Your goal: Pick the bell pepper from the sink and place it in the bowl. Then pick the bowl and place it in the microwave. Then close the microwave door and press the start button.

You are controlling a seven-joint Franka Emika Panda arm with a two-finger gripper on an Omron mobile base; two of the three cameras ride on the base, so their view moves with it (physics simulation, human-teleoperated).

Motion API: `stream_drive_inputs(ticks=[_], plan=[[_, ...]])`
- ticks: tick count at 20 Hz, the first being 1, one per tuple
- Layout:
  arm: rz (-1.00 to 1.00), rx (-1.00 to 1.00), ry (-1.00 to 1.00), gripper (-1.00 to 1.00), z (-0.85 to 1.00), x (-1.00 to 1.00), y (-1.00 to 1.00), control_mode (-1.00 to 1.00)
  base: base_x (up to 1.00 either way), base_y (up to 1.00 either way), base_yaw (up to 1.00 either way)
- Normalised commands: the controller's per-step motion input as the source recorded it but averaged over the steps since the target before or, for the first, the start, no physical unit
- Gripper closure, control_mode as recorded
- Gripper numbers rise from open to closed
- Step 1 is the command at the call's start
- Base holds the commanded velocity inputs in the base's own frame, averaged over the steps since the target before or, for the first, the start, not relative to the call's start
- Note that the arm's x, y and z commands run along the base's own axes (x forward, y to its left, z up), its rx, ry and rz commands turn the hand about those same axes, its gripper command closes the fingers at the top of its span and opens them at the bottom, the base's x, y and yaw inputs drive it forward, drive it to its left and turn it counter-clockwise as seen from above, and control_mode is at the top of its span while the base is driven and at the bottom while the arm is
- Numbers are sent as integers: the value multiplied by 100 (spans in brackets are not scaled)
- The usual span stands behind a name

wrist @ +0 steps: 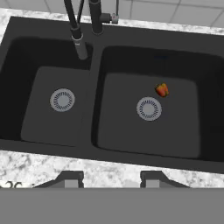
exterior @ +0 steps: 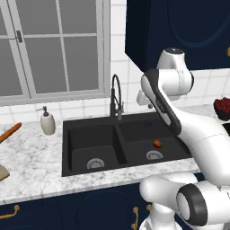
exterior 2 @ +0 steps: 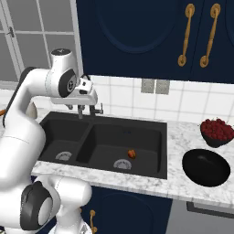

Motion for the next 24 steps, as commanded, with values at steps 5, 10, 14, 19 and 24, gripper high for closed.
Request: stream_drive_inputs(ticks=[5, 10, 14, 19, 24], plan=[[0, 4, 1, -100, 0, 4, -16, -100, 0, 0, 0], [16, 11, -8, -100, -46, -8, -78, -100, 0, 0, 0], [29, 0, -9, -100, -94, 19, -73, -100, 0, 0, 0], [16, 1, 3, -100, -91, 47, -59, -100, 0, 0, 0], [3, 0, 5, -100, -100, 46, -43, -100, 0, 0, 0]])
